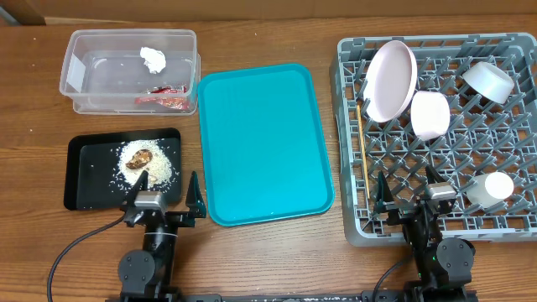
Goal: Sort waste into correct bins and load items into the dishwasher
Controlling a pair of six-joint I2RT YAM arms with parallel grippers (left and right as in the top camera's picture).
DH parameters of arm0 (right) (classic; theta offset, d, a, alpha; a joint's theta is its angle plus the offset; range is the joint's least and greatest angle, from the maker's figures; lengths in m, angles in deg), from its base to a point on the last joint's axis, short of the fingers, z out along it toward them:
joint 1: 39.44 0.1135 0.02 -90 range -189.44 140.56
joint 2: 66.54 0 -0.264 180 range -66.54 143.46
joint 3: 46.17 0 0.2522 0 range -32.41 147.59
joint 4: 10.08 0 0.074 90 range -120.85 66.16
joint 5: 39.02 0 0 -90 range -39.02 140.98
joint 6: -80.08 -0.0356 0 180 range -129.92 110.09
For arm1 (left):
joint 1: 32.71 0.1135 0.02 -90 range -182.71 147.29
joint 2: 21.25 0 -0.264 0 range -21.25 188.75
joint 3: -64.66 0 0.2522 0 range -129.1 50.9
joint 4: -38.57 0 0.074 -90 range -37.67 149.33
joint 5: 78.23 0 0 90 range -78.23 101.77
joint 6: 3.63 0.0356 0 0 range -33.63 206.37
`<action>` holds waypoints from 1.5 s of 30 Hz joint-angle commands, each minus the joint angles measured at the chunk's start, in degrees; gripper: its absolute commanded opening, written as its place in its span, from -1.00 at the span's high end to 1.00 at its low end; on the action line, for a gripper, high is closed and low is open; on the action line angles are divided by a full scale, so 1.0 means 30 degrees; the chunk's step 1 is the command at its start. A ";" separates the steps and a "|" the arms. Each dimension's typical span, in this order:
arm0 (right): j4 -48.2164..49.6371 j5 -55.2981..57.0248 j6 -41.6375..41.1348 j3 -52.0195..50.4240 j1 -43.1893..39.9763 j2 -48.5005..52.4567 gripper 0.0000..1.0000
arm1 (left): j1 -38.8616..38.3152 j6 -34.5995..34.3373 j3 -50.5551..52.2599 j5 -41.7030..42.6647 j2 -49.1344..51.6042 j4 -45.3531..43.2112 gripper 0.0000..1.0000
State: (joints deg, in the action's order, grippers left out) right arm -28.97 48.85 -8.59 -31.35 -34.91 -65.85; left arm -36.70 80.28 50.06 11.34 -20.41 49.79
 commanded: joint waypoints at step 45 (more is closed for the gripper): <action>0.0153 -0.0036 0.0073 -0.0204 -0.0073 -0.0153 -1.00 | 0.0197 0.2106 0.0189 0.0721 -0.0211 0.2302 -0.99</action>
